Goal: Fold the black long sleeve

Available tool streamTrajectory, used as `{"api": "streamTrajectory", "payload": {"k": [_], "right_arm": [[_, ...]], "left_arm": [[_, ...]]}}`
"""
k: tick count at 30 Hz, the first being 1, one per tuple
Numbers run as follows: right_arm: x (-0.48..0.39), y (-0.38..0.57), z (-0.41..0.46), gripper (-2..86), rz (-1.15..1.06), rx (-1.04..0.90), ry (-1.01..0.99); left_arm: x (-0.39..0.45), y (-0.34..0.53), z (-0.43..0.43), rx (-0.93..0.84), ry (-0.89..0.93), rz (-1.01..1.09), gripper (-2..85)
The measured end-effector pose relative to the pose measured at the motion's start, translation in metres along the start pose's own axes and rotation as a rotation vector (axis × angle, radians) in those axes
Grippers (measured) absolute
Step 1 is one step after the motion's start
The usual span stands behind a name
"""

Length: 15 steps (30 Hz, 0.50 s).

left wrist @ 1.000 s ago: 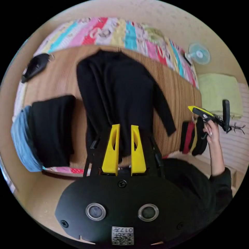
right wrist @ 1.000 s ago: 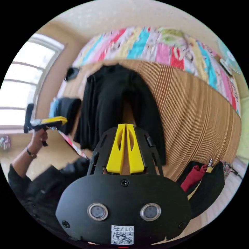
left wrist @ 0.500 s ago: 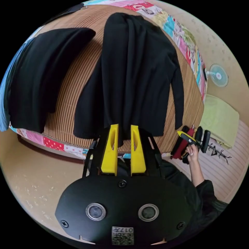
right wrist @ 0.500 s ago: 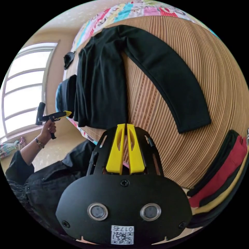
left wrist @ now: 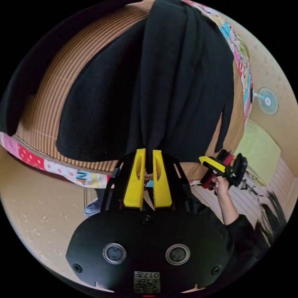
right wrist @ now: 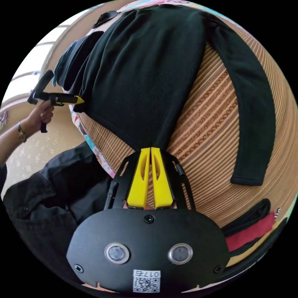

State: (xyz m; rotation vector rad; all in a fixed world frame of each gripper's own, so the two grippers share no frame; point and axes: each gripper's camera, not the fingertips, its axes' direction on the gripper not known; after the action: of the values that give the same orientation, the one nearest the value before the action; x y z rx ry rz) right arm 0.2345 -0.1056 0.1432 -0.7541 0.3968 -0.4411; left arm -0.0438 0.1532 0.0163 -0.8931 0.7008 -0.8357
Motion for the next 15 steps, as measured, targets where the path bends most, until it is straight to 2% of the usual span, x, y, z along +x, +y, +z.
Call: {"api": "streamTrajectory", "payload": {"k": [2,4,6,8,11,13,15], "right_arm": [[0.007,0.017,-0.001,0.8,-0.017,0.001,0.084],[0.024,0.042,0.0,0.6,0.002,0.01,0.135],[0.037,0.06,0.003,0.5,0.029,0.012,0.136],[0.047,0.075,0.006,0.5,0.041,0.007,0.126],[0.054,0.096,0.014,0.5,0.074,-0.006,0.103],[0.055,0.107,0.02,0.5,0.111,-0.005,0.086],[0.054,0.113,0.024,0.5,0.132,0.001,0.09]], "left_arm": [[-0.012,-0.006,0.003,-0.083,0.169,0.059,3.1],[-0.022,-0.006,-0.01,-0.178,0.371,0.21,1.9],[-0.04,0.002,-0.042,-0.137,0.418,0.254,1.5],[-0.067,0.015,-0.085,-0.024,0.505,0.265,1.4],[-0.128,0.052,-0.168,0.308,0.64,0.217,2.0],[-0.186,0.097,-0.217,0.628,0.716,0.089,3.1],[-0.229,0.136,-0.229,0.853,0.768,-0.086,4.1]]}}
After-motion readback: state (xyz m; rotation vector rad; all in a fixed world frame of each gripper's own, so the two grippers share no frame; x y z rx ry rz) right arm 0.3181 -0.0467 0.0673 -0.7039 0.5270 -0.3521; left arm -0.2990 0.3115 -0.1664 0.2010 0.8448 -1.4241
